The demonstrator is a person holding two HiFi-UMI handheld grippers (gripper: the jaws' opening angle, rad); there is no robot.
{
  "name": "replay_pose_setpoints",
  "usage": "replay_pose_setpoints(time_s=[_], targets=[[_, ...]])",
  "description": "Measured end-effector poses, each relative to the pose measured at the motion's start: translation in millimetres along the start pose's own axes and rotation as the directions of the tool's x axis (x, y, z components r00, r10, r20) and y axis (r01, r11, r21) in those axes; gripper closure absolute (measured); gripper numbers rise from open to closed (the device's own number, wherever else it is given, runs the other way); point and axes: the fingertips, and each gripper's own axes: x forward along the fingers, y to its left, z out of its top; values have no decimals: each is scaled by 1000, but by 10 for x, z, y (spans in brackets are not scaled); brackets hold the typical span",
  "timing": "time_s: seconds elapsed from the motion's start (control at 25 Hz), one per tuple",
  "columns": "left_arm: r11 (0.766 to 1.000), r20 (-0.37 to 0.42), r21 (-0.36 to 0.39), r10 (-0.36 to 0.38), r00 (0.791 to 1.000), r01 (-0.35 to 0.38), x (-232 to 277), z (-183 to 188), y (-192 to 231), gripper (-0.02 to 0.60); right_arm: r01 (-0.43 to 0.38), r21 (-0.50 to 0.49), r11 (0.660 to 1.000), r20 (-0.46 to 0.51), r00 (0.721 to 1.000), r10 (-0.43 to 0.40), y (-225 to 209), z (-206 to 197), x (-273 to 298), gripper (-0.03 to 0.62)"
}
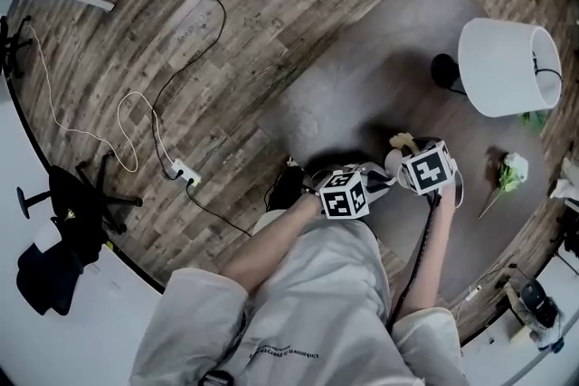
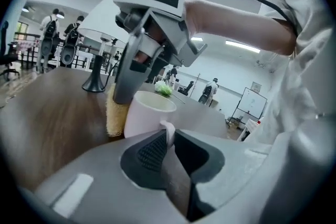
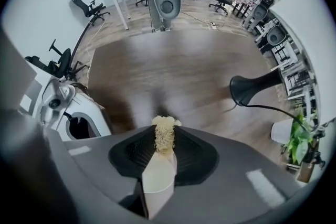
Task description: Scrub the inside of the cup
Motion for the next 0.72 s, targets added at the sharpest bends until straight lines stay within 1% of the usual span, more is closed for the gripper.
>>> replay_pose_setpoints(time_s=[0.08,0.2,0.4,0.48,0.56,0.72], targets=[[999,5,6,53,999,-54,-40,0,79,529,-4,5,1000,-4,1000,4,-9,-37,7,476],[994,-4,37,102,995,-102,-60,1,95,528,-11,23,1000,-2,1000,11,28,-104,4,476],[989,3,25,147,989,-147,-82,10,123,527,-7,17,1000,32,999,6,117,-29,-1,476],[987,2,24,162,987,-162,-67,15,124,526,-17,12,1000,45,999,16,197,-25,14,476],[984,-4,28,174,985,-174,-56,8,118,525,-34,-2,999,45,998,34,312,-23,36,476],[978,-1,26,209,978,-209,-45,24,148,525,-44,-21,999,37,998,45,441,-26,36,474]])
